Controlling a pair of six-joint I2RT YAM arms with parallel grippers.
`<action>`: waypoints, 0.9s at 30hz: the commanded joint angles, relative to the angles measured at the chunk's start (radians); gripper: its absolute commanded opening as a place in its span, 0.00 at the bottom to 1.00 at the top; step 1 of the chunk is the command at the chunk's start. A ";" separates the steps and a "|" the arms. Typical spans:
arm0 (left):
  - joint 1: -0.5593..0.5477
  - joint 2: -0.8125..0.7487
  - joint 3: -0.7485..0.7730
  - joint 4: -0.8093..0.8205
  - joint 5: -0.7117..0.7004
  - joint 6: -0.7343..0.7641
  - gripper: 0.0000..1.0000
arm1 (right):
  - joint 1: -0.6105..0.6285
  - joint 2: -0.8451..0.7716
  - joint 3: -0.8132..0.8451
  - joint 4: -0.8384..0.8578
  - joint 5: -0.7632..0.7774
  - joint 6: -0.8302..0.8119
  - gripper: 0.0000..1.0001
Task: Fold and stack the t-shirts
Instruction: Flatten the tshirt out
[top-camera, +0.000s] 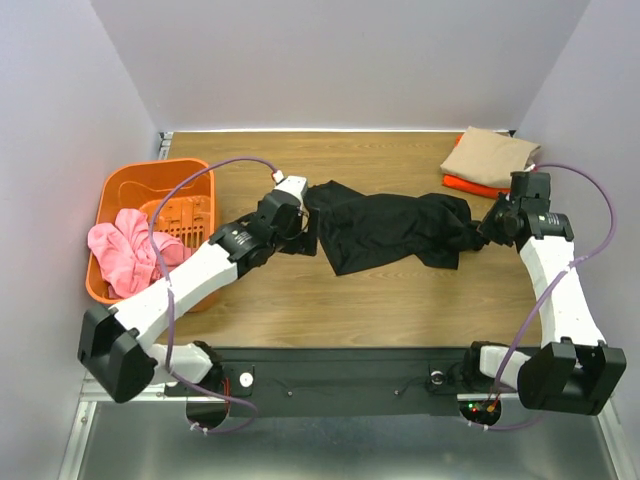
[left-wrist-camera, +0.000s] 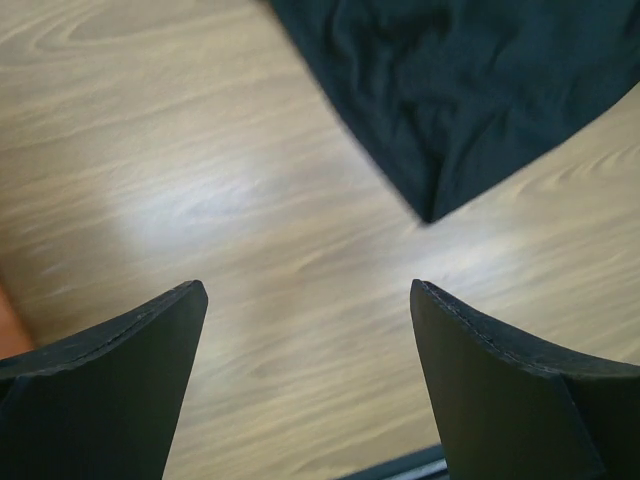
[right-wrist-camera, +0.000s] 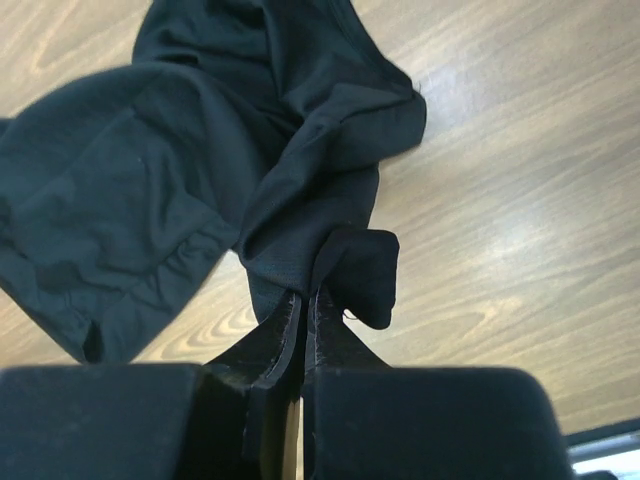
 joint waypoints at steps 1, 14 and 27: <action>0.027 0.080 -0.043 0.225 0.148 -0.108 0.93 | -0.008 0.007 0.029 0.086 0.024 0.013 0.01; -0.003 0.461 0.135 0.392 0.354 -0.098 0.61 | -0.008 -0.021 -0.057 0.123 0.001 0.035 0.00; -0.034 0.652 0.278 0.233 0.257 -0.121 0.50 | -0.008 -0.039 -0.090 0.132 -0.007 0.044 0.00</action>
